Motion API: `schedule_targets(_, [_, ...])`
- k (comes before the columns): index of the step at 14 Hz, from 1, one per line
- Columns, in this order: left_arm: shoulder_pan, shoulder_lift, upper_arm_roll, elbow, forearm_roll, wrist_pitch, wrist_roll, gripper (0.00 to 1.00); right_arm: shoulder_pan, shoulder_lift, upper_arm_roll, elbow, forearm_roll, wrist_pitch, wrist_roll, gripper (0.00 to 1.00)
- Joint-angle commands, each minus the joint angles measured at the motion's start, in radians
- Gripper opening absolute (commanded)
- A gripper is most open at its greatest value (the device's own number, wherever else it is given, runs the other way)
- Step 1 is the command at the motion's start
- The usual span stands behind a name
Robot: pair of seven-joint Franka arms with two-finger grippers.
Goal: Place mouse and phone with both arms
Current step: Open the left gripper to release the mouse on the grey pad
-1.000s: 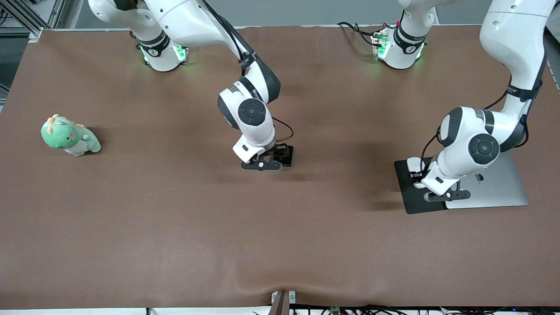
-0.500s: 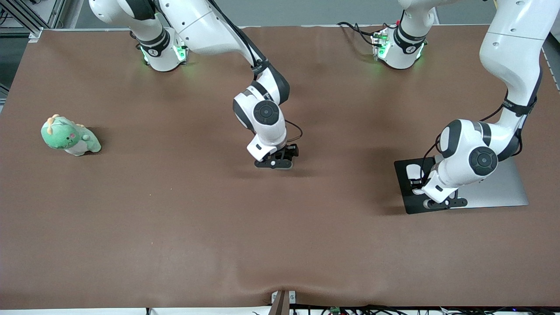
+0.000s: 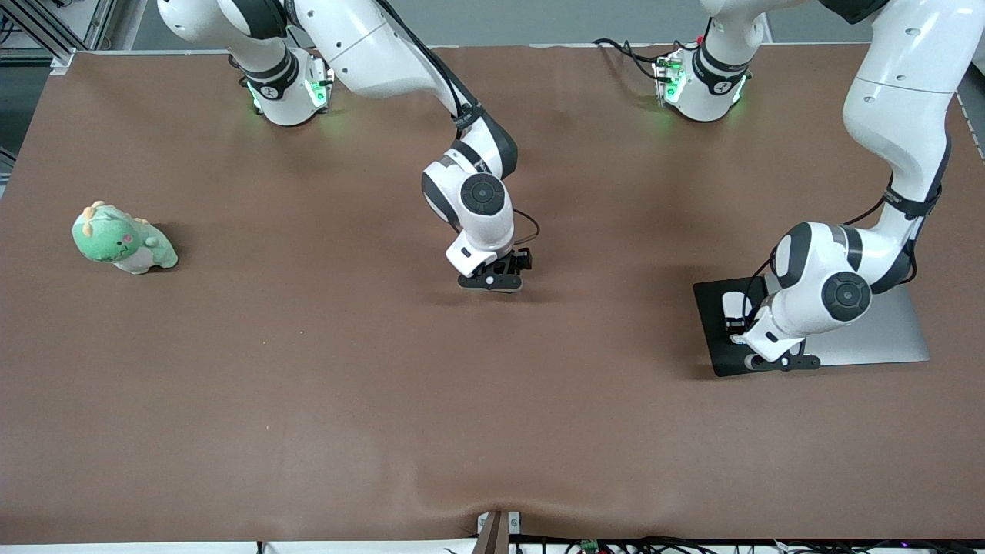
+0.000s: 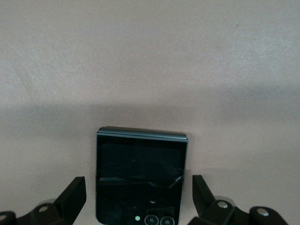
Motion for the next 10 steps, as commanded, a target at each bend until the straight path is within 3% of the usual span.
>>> schedule_targets(1, [0.006,0.012,-0.001,0.013,0.034,0.004,0.001,0.52,0.021,0.038,-0.013,0.037,0.013,0.014,0.022,1.00])
schedule_targets(3, [0.009,0.008,-0.001,0.012,0.034,0.003,0.003,0.88,0.021,0.041,-0.013,0.037,0.013,0.017,0.023,1.00])
schedule_targets(4, [0.011,0.003,-0.001,0.010,0.034,0.000,0.006,0.98,0.021,0.047,-0.013,0.038,0.013,0.017,0.023,1.00])
schedule_targets(7, [0.011,-0.035,-0.004,0.004,0.034,-0.008,-0.005,1.00,0.026,0.055,-0.013,0.045,0.010,0.016,0.031,1.00])
schedule_targets(8, [0.011,-0.061,-0.011,0.003,0.034,-0.009,-0.007,1.00,0.026,0.055,-0.013,0.045,0.009,0.016,0.028,0.87])
schedule_targets(9, [0.011,-0.086,-0.014,0.003,0.034,-0.012,-0.005,1.00,0.024,0.055,-0.013,0.048,0.009,0.016,0.022,0.52])
schedule_targets(10, [0.011,-0.119,-0.015,-0.002,0.028,-0.023,-0.004,1.00,0.020,0.055,-0.013,0.054,0.009,0.014,0.016,0.28])
